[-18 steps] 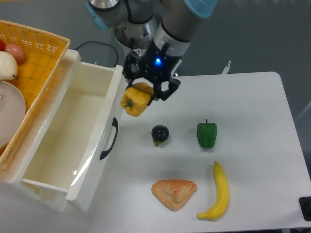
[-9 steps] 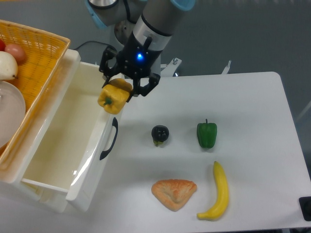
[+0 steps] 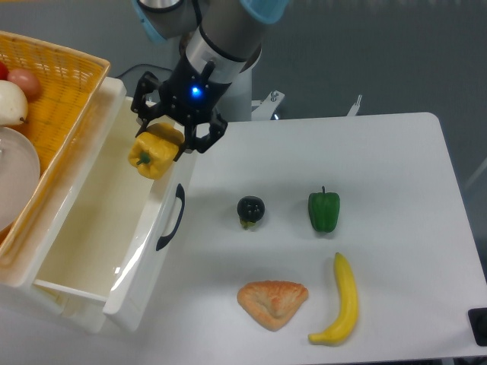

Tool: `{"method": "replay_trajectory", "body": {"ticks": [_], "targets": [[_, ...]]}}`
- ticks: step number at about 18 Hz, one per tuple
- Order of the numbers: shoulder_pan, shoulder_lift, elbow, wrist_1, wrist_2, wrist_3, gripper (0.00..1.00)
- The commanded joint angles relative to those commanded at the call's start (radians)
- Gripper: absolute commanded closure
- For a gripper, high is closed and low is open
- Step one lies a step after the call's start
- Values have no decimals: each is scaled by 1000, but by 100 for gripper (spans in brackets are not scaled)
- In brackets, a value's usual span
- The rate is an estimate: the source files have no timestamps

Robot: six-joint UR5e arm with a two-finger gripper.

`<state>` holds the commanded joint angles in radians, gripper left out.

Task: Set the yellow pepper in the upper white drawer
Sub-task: 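Carry the yellow pepper over the open white drawer and lower it, then open the gripper to release the pepper into the drawer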

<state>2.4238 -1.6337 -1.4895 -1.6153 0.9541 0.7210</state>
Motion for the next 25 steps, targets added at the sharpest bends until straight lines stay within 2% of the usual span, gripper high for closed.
{"method": "replay_trajectory", "body": {"ticks": [7, 10, 11, 12, 13, 14, 16, 18, 20, 22, 23, 24, 25], "targets": [[-37, -17, -6, 38, 3, 2, 83], [-48, -23, -9, 60, 5, 2, 77], [-49, -25, -9, 67, 5, 3, 72], [-49, -28, -9, 77, 5, 6, 62], [-51, -29, -9, 84, 5, 11, 57], [-51, -29, -11, 92, 6, 11, 55], [-60, -31, -11, 100, 6, 15, 44], [-65, -35, -12, 104, 6, 21, 42], [-66, -35, -15, 115, 6, 37, 21], [-71, -35, -17, 118, 6, 43, 19], [-74, -35, -20, 121, 6, 48, 14], [-75, -35, -23, 123, 6, 54, 5], [-77, -35, -23, 123, 6, 58, 4]]}}
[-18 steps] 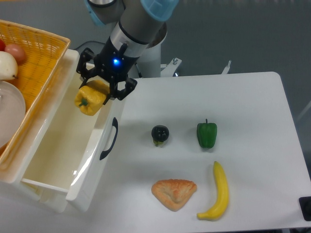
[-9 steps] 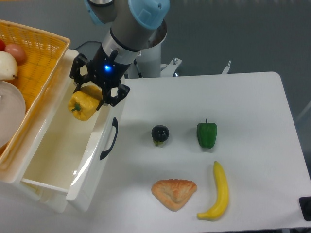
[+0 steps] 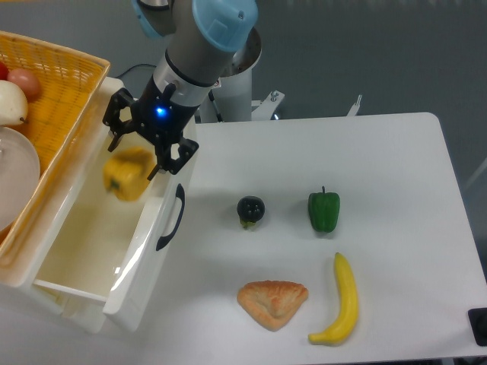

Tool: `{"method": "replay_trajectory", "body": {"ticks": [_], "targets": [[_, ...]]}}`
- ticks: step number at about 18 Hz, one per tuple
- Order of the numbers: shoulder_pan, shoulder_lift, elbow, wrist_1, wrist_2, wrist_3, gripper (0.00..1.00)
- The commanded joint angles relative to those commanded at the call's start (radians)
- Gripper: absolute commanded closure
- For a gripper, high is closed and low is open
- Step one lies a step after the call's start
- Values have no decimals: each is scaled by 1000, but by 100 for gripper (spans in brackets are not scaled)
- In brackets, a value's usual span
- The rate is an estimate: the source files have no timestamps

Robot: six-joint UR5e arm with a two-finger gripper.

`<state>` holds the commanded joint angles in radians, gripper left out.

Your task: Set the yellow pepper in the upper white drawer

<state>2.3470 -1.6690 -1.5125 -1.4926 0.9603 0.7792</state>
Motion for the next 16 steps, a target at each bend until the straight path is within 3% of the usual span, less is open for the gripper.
{"method": "replay_trajectory", "body": {"ticks": [5, 11, 16], "targets": [[0, 0, 2, 6, 0, 2, 1], [55, -5, 2, 121, 0, 5, 0], [100, -29, 0, 138, 58, 141, 0]]}}
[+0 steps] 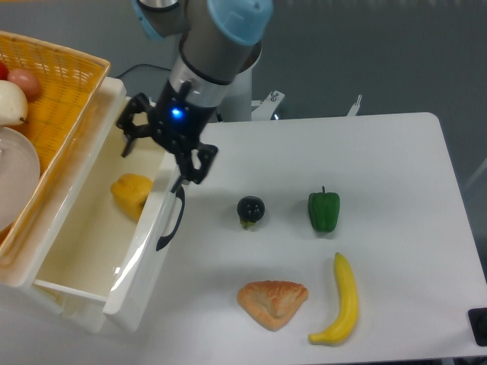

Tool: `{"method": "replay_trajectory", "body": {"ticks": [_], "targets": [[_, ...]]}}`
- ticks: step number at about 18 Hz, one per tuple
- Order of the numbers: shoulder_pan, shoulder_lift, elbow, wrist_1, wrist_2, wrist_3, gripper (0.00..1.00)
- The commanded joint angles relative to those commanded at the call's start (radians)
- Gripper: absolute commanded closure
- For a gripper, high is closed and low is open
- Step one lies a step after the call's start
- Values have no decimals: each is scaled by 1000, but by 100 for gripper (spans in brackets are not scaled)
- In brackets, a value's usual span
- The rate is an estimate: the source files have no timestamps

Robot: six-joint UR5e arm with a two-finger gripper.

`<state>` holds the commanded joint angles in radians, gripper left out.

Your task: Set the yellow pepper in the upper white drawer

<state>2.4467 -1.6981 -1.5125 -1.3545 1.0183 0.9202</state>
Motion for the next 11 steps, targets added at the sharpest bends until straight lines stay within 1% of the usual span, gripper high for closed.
{"method": "replay_trajectory", "body": {"ticks": [3, 9, 11], "targets": [[0, -9, 2, 2, 86, 83, 0], [8, -23, 3, 3, 187, 276, 0], [8, -50, 9, 0, 250, 371, 0]]}}
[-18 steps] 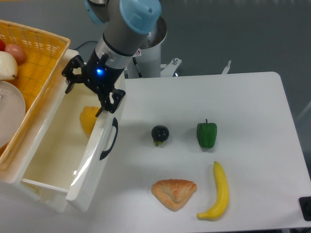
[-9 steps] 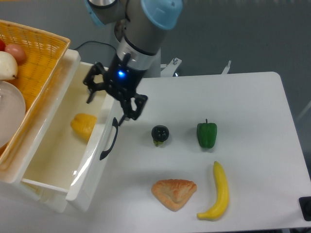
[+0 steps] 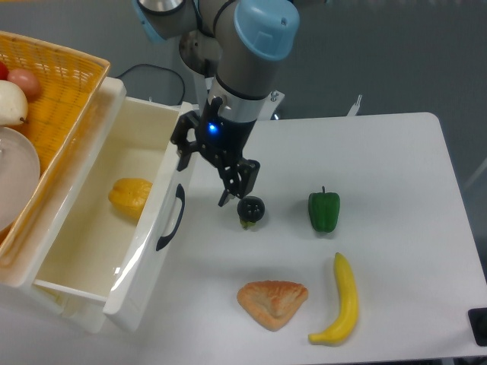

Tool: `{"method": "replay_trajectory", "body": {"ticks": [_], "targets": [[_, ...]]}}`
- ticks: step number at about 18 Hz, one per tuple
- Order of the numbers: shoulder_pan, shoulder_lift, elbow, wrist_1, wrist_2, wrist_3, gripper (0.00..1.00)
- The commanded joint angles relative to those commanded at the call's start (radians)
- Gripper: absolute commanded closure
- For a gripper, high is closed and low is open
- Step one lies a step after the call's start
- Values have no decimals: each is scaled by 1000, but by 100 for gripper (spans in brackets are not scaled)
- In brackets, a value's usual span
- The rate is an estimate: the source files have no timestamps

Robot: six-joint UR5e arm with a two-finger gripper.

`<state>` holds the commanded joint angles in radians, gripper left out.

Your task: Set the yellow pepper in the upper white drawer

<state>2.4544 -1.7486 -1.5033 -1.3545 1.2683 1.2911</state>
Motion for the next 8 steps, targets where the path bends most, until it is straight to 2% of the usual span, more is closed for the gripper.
{"method": "replay_trajectory", "body": {"ticks": [6, 8], "targets": [[2, -55, 3, 12, 42, 53, 0], [6, -77, 2, 47, 42, 51, 0]]}}
